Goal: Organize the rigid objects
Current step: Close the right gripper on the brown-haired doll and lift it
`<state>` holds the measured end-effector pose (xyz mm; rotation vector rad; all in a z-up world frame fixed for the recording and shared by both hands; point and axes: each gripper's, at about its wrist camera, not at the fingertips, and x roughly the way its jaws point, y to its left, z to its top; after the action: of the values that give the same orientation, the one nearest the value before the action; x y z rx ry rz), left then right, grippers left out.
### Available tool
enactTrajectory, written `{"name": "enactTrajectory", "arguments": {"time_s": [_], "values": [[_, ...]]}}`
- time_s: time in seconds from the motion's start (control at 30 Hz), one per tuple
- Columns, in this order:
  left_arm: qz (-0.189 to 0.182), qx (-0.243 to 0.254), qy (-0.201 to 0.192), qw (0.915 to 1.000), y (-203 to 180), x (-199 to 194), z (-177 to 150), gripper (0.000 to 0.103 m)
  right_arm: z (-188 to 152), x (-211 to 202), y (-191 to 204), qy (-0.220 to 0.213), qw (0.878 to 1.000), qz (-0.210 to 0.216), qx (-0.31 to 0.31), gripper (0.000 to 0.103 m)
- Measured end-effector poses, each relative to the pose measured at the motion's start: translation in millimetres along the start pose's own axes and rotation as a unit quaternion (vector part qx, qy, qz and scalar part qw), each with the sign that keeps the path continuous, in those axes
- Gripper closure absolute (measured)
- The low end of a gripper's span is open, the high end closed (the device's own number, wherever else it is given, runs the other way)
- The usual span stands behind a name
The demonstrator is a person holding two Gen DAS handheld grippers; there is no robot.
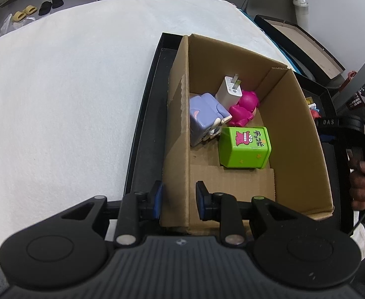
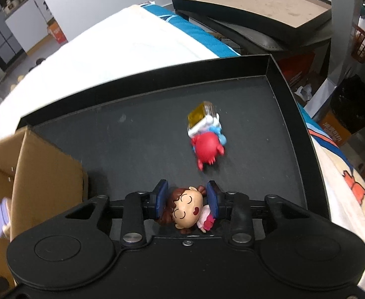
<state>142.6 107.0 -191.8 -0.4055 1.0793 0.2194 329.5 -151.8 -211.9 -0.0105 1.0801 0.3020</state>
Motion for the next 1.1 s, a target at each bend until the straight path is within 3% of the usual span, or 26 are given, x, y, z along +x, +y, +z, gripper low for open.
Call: {"name": "enactTrajectory", "arguments": {"time_s": [0.27, 0.33, 0.37, 0.83, 0.93, 1.0, 1.1], "values": [[-0.004, 0.001, -0.003, 1.0000, 0, -3, -1, 0.078, -11, -17, -7, 0.005, 1.000, 0.001, 0.010, 0.072], [-0.005, 0.000, -0.004, 1.0000, 1, -4, -2, 0.078, -12, -22, -9, 0.003, 1.000, 0.004, 0.014, 0.081], [-0.006, 0.000, -0.005, 1.0000, 1, -5, -2, 0.078, -13, -25, -11, 0.003, 1.000, 0.007, 0.016, 0.093], [-0.031, -0.012, -0.019, 0.9993, 10, -13, -5, 0.078, -23, -37, -22, 0.013, 0.999, 0.026, 0.037, 0.093], [-0.038, -0.017, -0.021, 0.9989, 13, -13, -5, 0.078, -25, -36, -20, 0.022, 0.999, 0.029, 0.037, 0.087], [-0.042, -0.019, -0.022, 0.9987, 14, -12, -5, 0.078, -27, -35, -19, 0.029, 0.999, 0.027, 0.035, 0.061], [-0.049, -0.023, -0.024, 0.9982, 16, -13, -5, 0.078, -31, -35, -15, 0.032, 0.999, 0.012, 0.023, 0.050]]}}
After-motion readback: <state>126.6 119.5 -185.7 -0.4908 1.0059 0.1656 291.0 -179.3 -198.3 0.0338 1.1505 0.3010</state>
